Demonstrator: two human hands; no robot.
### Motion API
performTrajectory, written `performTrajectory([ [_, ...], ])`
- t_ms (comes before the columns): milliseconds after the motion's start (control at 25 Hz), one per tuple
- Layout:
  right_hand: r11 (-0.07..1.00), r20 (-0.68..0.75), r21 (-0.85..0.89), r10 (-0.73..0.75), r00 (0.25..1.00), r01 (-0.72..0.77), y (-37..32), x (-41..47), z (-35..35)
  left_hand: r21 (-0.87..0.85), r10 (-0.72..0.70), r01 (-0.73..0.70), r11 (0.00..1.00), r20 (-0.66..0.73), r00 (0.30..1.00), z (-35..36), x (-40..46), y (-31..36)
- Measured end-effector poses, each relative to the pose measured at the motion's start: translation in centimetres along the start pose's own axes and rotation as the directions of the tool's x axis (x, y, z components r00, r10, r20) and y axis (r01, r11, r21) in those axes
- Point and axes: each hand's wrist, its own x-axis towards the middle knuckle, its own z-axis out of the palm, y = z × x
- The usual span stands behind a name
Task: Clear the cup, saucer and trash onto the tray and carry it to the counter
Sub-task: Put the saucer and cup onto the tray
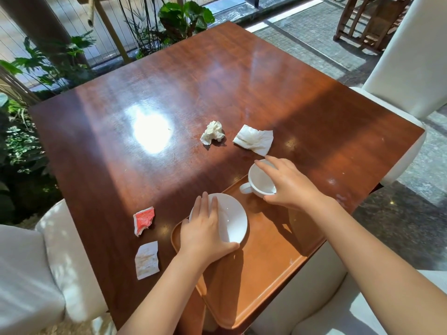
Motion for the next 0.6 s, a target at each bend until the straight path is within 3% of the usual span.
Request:
performTrajectory([
  [200,0.999,-0.008,-0.034,-0.009,1.0,0.009,-0.2,0.3,-0.2,0.024,0.003,-0.002,1.0,-0.031,1.0,0.1,0.3,0.1],
  [440,0.997,0.083,-0.07,0.027,0.996,-0.021,-0.5,0.8,-2.1,0.087,0.053,-0.053,0.995,0.006,0.999,-1.7,0.4,-0.1],
  [600,1.0,-0.138,-0.027,0.004,0.99,-0.008,0.6,3.5,-4.4,-0.041,0.12,-0.138,0.99,-0.296,0.948,-5.2,4.3,-1.4],
])
